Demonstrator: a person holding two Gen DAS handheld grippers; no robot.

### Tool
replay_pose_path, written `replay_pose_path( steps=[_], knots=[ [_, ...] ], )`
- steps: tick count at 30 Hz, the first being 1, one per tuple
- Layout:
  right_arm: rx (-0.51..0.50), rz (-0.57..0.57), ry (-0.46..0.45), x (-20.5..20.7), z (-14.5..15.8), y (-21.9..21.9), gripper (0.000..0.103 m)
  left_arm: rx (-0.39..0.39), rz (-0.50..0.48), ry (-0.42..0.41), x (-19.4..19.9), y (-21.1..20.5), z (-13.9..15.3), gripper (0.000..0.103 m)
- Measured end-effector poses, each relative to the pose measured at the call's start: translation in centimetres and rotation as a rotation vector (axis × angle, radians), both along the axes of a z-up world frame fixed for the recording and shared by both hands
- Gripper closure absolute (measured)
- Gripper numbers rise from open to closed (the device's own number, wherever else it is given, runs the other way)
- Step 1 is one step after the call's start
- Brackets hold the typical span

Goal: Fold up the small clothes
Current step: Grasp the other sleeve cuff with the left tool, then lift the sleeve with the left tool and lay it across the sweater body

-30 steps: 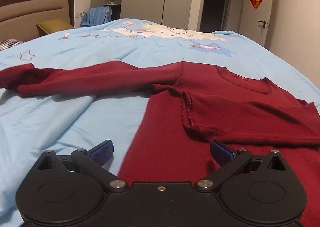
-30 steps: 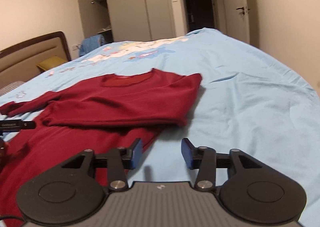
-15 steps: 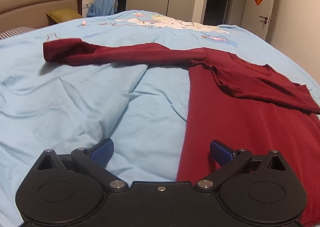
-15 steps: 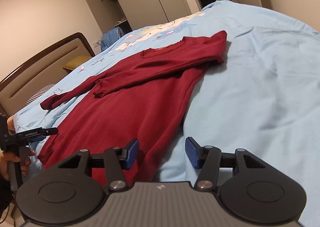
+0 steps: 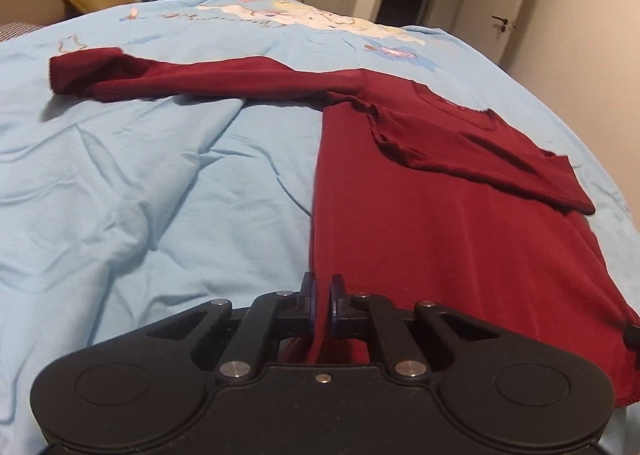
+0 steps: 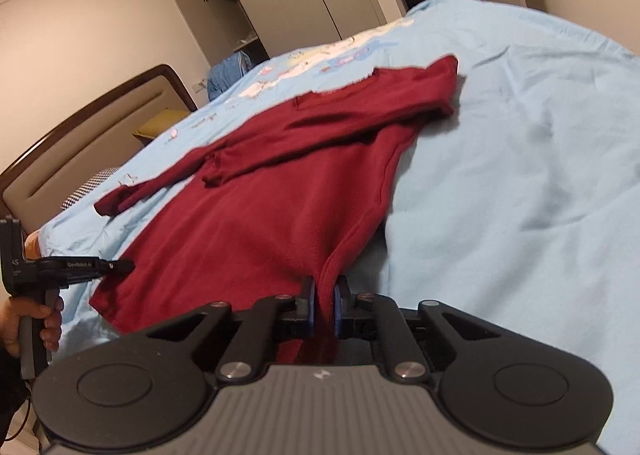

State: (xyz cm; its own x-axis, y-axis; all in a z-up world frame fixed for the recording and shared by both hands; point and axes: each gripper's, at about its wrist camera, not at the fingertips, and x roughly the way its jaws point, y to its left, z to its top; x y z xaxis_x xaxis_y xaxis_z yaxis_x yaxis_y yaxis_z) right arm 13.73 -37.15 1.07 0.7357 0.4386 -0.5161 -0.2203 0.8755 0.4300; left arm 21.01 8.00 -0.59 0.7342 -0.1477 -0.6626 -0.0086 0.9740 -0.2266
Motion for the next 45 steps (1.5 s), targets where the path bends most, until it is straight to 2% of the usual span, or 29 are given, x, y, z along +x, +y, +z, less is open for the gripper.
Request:
replay_pose_path(
  steps=[4,9,12,15,18,20,21,23,25,26,27,30,35,39,40,42,43,44,45],
  knots=[
    [0.005,0.0,-0.044,-0.8,2.3,-1.7,0.094,-0.113,0.012,0.006,-1.5,-0.1,1.3,0.1],
    [-0.054,0.001,-0.051,-2.6,4.7,-3.3,0.095,-0.166,-0.036,-0.001,-5.5,-1.5,2.9,0.1],
    [-0.096,-0.01,-0.019,-3.6,4.7,-4.1,0.095,-0.194,-0.052,0.023,-7.5,-2.2,2.3,0.1],
    [-0.117,-0.006,0.005,-3.6,3.6,-4.4,0.094,-0.19,-0.066,0.025,-7.7,-2.3,0.8,0.097],
    [-0.162,-0.001,0.006,-3.3,2.7,-3.6,0.088,-0.221,-0.025,0.052,-6.6,-1.0,0.2,0.085],
    [-0.198,0.004,-0.009,-3.2,2.4,-3.1,0.083,-0.209,-0.006,0.028,-5.9,0.1,0.8,0.063],
    [-0.21,0.008,-0.016,-3.1,2.4,-3.0,0.07,-0.189,0.005,0.008,-5.5,0.6,1.2,0.058],
    [-0.223,0.005,-0.032,-2.9,2.3,-2.8,0.051,-0.148,0.038,-0.048,-4.4,2.2,2.2,0.039],
    [-0.229,-0.007,-0.048,-2.4,2.4,-2.7,0.047,-0.124,0.1,-0.103,-2.5,4.2,2.9,0.027],
    [-0.23,-0.019,-0.051,-2.1,2.4,-2.8,0.041,-0.119,0.136,-0.129,-1.5,5.4,3.2,0.022],
    [-0.23,-0.031,-0.057,-1.9,2.5,-2.8,0.035,-0.117,0.171,-0.15,-0.3,6.6,3.4,0.021],
    [-0.227,-0.047,-0.067,-1.1,2.6,-2.6,0.032,-0.14,0.252,-0.194,4.0,10.3,3.6,0.019],
    [-0.238,-0.047,-0.076,-0.2,3.0,-2.0,0.027,-0.181,0.423,-0.179,11.2,15.8,2.5,0.019],
    [-0.256,-0.034,-0.08,0.3,3.2,-1.3,0.026,-0.298,0.571,-0.142,15.1,19.4,1.1,0.023],
    [-0.26,-0.028,-0.08,0.4,3.3,-1.2,0.025,-0.324,0.608,-0.137,15.9,20.1,0.7,0.027],
    [-0.263,-0.019,-0.078,0.5,3.3,-0.9,0.024,-0.333,0.681,-0.118,17.1,20.9,0.3,0.04],
    [-0.264,-0.015,-0.077,0.6,3.2,-0.8,0.024,-0.321,0.712,-0.109,17.6,21.2,0.1,0.057],
    [-0.263,-0.01,-0.076,0.6,3.2,-0.8,0.023,-0.301,0.744,-0.098,18.1,21.5,0.0,0.08],
    [-0.263,-0.005,-0.077,0.6,3.2,-0.7,0.023,-0.283,0.778,-0.084,18.3,21.7,0.0,0.09]
  ],
)
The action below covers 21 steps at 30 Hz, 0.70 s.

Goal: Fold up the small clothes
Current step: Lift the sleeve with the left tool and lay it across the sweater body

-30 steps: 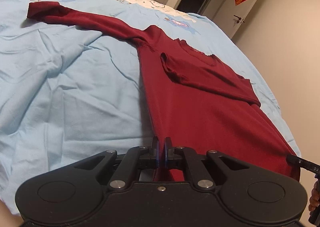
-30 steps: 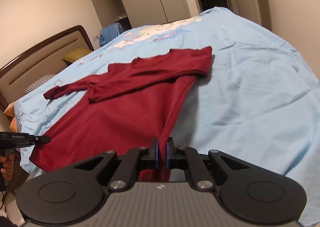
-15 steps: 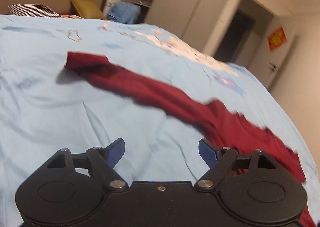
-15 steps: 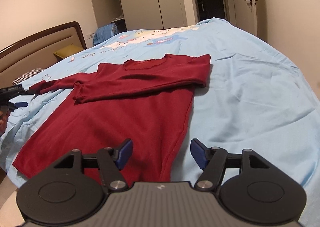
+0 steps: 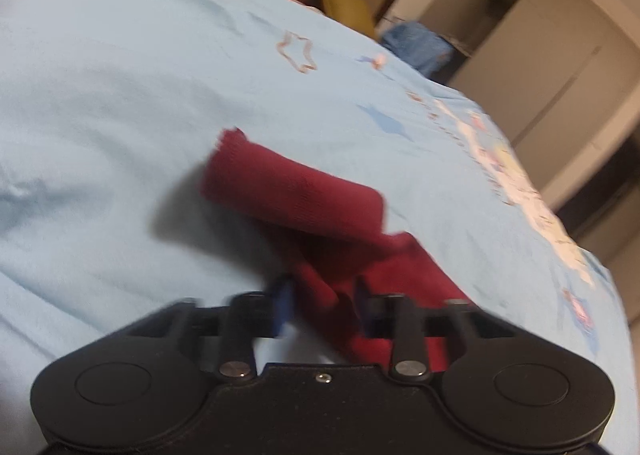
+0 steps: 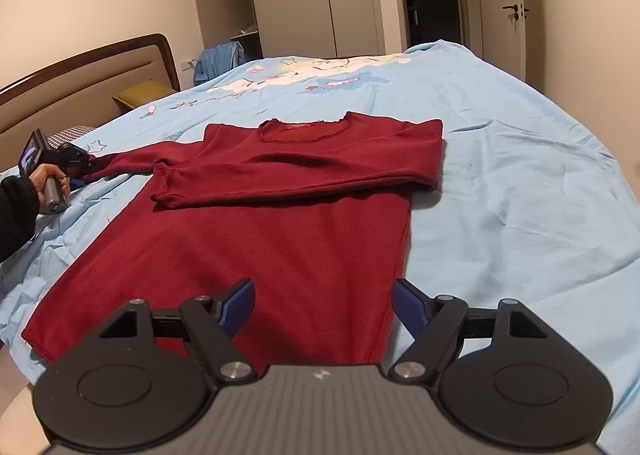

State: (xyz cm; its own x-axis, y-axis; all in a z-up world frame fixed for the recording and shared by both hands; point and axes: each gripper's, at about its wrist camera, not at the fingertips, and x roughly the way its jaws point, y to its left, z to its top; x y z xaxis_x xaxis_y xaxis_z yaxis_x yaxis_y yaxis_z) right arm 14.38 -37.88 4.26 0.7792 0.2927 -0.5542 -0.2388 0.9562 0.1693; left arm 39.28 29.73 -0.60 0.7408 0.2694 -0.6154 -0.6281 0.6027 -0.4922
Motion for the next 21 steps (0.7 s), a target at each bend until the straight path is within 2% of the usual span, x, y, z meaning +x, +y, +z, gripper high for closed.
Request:
replay_pose_path(
  steps=[2,3,4,6,8,11,12,13,14,17,21],
  knots=[
    [-0.004,0.006,-0.005,0.0,0.0,0.1,0.023,-0.005,0.041,-0.018,0.0,0.6,0.4,0.094],
    [-0.005,0.009,-0.01,0.0,0.0,0.1,0.023,0.018,0.058,-0.031,0.1,0.4,1.2,0.095],
    [-0.004,0.009,-0.014,0.0,0.1,0.0,0.023,0.062,0.058,-0.043,0.3,-0.1,2.3,0.096],
    [0.006,0.008,-0.021,0.1,0.1,-0.1,0.023,0.213,0.009,-0.082,0.8,-2.4,5.5,0.097],
    [0.017,0.004,-0.03,0.3,0.1,-0.4,0.023,0.435,-0.148,-0.128,1.5,-6.7,9.2,0.097],
    [0.036,-0.009,-0.035,0.5,0.0,-0.8,0.022,0.784,-0.499,-0.152,1.9,-15.8,12.6,0.097],
    [0.044,-0.017,-0.038,0.6,-0.1,-0.9,0.022,0.872,-0.606,-0.157,1.4,-19.0,12.8,0.097],
    [0.054,-0.023,-0.04,0.6,-0.2,-1.1,0.022,0.925,-0.698,-0.167,0.8,-21.8,12.8,0.097],
    [0.061,-0.028,-0.043,0.6,-0.2,-1.2,0.022,0.937,-0.779,-0.178,0.1,-24.2,12.7,0.097],
    [0.07,-0.044,-0.05,0.4,-0.3,-1.7,0.022,0.87,-0.962,-0.177,-1.8,-29.5,11.2,0.097],
    [0.075,-0.06,-0.058,-0.1,-0.5,-2.6,0.021,0.822,-1.165,-0.13,-4.2,-34.4,7.4,0.097]
  ],
)
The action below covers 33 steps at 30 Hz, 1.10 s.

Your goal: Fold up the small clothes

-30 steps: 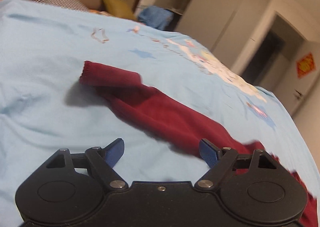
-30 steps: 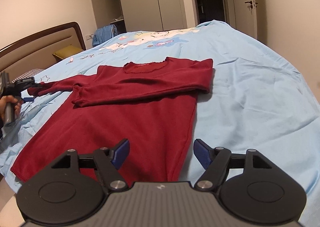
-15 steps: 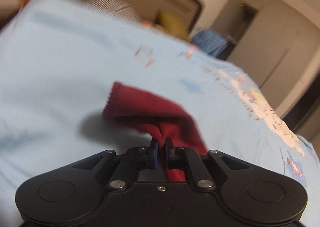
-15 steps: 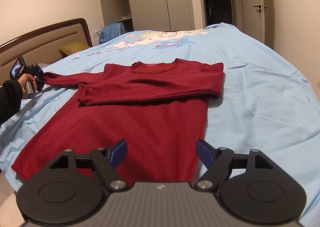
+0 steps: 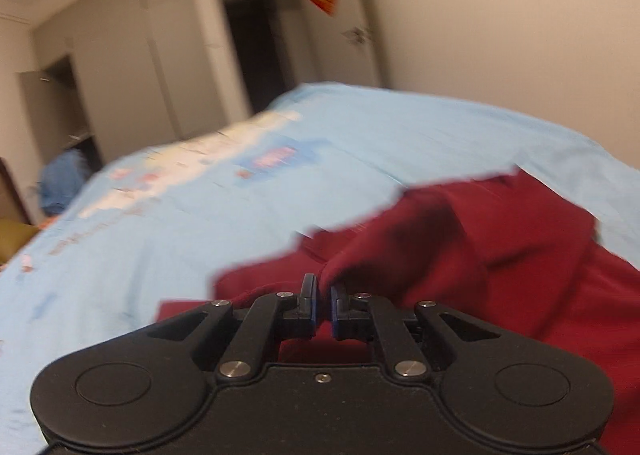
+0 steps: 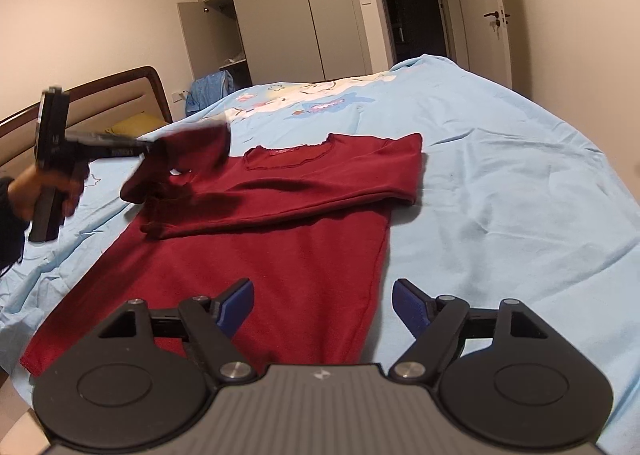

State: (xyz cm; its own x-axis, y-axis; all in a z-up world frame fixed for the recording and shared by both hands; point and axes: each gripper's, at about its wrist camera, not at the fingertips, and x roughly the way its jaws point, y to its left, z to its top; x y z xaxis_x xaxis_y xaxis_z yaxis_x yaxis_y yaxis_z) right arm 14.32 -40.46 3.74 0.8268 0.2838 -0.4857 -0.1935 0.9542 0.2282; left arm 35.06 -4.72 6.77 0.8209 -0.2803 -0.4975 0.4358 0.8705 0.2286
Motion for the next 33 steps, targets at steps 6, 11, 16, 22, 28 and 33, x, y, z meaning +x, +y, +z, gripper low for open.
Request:
replay_pose_path(
  steps=[6,11,16,22,28,33],
  knots=[
    [0.033,-0.018,0.005,0.2,-0.5,-1.0,0.02,0.085,-0.054,0.062,-2.9,-1.3,-4.4,0.092],
    [0.066,0.036,-0.016,2.7,-0.1,-0.1,0.02,0.049,-0.046,0.071,-4.2,0.9,-4.6,0.091],
    [0.111,0.172,-0.027,6.6,0.9,3.2,0.024,0.018,-0.015,0.043,-5.2,2.2,-3.8,0.096],
    [0.253,0.351,0.077,11.1,1.2,7.7,0.044,-0.041,0.019,0.052,-4.9,3.3,-3.2,0.096],
    [0.655,0.392,0.254,14.1,-0.5,8.2,0.037,-0.033,0.013,0.022,-5.4,3.6,-3.3,0.096],
    [0.957,0.32,0.427,16.5,-3.5,9.0,0.023,-0.018,0.007,-0.001,-6.2,3.9,-3.7,0.096]
  ],
)
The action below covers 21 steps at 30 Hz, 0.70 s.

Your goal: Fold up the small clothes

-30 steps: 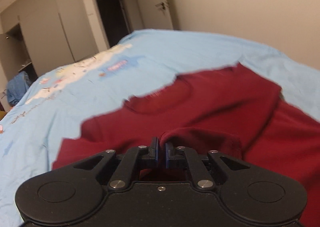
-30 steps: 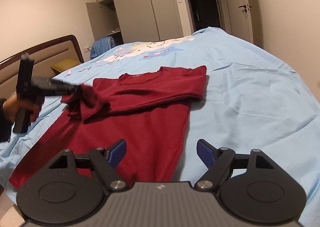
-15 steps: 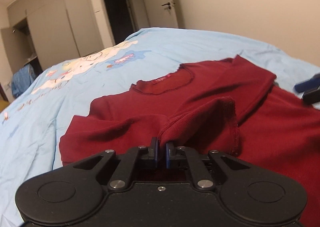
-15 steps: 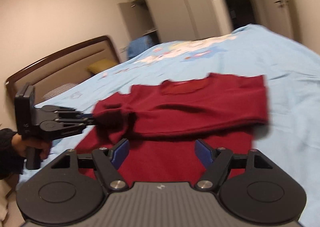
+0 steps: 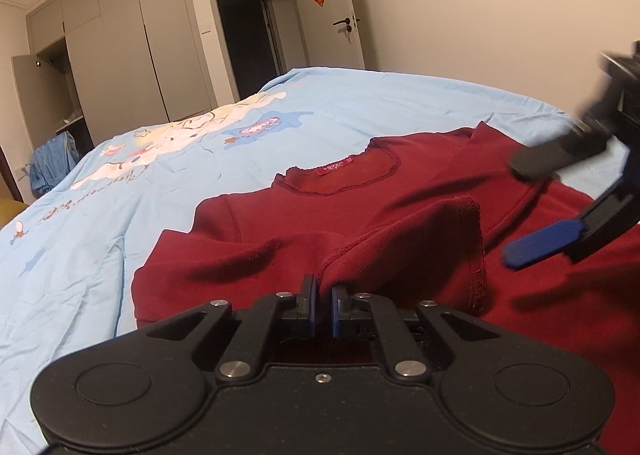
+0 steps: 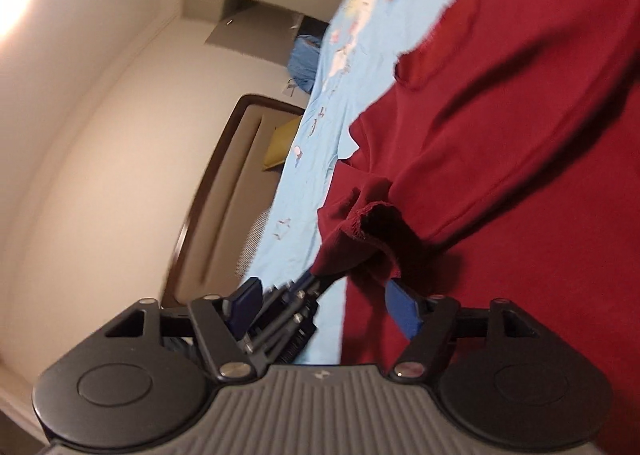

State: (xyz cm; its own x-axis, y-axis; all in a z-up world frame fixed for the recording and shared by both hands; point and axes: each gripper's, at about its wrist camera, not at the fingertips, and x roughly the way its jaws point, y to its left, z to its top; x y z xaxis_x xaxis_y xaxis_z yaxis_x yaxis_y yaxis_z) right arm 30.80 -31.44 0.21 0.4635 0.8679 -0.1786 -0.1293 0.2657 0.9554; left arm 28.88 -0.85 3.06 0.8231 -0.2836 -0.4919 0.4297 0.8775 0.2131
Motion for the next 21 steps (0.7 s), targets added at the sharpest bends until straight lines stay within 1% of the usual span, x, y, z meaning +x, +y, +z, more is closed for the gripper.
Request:
replay_pose_path(
  steps=[1,3,5,6,7,8,9,10,11,13,15,19,21],
  knots=[
    [0.022,-0.016,0.035,0.4,-0.4,0.3,0.022,0.004,-0.001,-0.005,-0.2,0.0,0.0,0.096],
    [0.034,-0.056,0.091,1.5,-0.8,1.0,0.021,0.013,-0.003,-0.017,-0.4,0.0,-0.1,0.096],
    [0.005,-0.105,0.119,2.3,-0.9,1.4,0.023,0.021,-0.006,-0.03,-0.7,0.0,0.0,0.096],
    [-0.027,-0.126,0.13,2.8,-1.0,1.8,0.03,0.024,-0.008,-0.036,-0.9,0.0,0.0,0.096],
    [-0.056,-0.142,0.139,3.2,-0.9,2.0,0.035,0.028,-0.011,-0.044,-1.0,0.0,0.1,0.096],
    [-0.085,-0.155,0.141,3.5,-0.7,2.3,0.047,0.033,-0.012,-0.056,-1.2,-0.1,0.1,0.096],
    [-0.123,-0.167,0.141,3.8,-0.4,2.4,0.062,0.037,-0.012,-0.07,-1.4,-0.1,0.1,0.096],
    [-0.167,-0.179,0.133,4.0,-0.1,2.7,0.071,0.039,-0.012,-0.082,-1.5,-0.2,0.2,0.096],
    [-0.208,-0.186,0.111,4.2,0.3,2.8,0.084,0.037,-0.012,-0.093,-1.6,-0.2,0.2,0.096],
    [-0.267,-0.192,0.029,4.5,1.7,3.1,0.091,0.022,-0.01,-0.111,-1.8,-0.4,0.4,0.096],
    [-0.309,-0.2,-0.086,4.1,3.6,3.0,0.093,0.005,-0.007,-0.139,-1.9,-0.9,0.6,0.096],
    [-0.357,-0.248,-0.323,3.1,7.2,2.5,0.094,-0.035,-0.007,-0.216,-2.1,-2.2,1.3,0.096],
    [-0.398,-0.284,-0.457,1.9,8.8,2.1,0.094,-0.058,-0.024,-0.234,-2.0,-3.1,1.6,0.096]
  ],
)
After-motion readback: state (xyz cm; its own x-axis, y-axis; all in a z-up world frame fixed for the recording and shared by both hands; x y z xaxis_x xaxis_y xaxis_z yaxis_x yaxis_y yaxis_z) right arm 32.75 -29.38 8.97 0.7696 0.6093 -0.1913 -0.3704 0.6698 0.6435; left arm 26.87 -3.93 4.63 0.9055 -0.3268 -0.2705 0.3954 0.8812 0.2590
